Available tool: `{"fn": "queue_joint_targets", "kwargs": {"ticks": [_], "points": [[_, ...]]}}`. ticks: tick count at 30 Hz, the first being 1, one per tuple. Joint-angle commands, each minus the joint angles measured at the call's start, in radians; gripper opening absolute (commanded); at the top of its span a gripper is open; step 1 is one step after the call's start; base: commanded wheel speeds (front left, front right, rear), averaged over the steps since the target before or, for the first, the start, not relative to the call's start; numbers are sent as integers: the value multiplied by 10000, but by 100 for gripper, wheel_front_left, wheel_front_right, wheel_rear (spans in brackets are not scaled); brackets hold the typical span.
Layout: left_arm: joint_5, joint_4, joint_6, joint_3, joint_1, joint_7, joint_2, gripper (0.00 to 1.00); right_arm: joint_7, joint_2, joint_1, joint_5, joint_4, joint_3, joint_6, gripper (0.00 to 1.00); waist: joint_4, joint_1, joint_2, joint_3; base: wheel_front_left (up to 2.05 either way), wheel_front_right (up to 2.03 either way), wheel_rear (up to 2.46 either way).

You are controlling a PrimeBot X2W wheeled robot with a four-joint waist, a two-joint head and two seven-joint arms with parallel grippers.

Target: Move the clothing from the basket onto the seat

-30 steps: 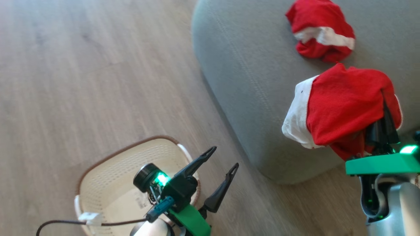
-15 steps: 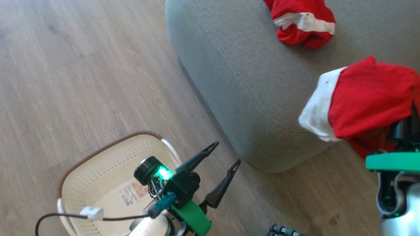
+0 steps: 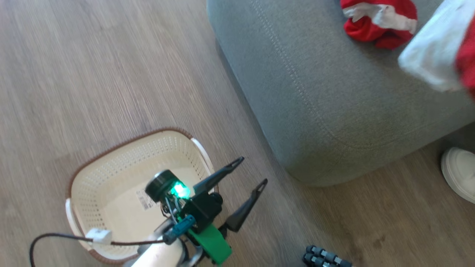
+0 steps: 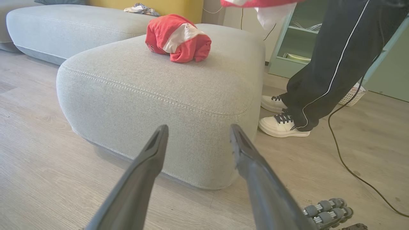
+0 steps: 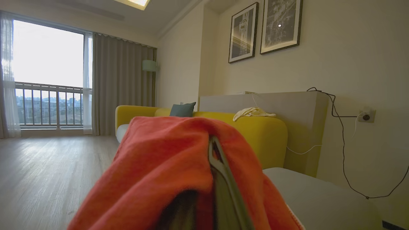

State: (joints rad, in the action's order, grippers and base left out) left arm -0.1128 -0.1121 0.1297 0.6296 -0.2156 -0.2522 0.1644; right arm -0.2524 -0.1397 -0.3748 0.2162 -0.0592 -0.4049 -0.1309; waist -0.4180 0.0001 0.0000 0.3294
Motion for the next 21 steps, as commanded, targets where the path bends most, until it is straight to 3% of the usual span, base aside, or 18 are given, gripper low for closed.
{"fn": "queue_joint_targets", "kwargs": {"ticks": [1,8,15,21], "points": [[87,365,9,-162,-359,-95,96,100,-94,-284,-560,122,-307,78,2,0,39,-1,0,366,0,0,0],[110,596,9,42,-776,-95,778,100,-94,-852,-2499,306,347,-444,2,0,117,-1,0,1602,0,0,0],[81,947,10,58,-1189,-95,1279,100,57,-1710,-4791,381,2075,-913,2,0,414,-1,0,2754,0,0,0],[100,1181,10,195,-1514,-95,1475,100,107,-2208,-6165,-289,3756,-838,2,0,790,-1,0,3395,0,0,0]]}}
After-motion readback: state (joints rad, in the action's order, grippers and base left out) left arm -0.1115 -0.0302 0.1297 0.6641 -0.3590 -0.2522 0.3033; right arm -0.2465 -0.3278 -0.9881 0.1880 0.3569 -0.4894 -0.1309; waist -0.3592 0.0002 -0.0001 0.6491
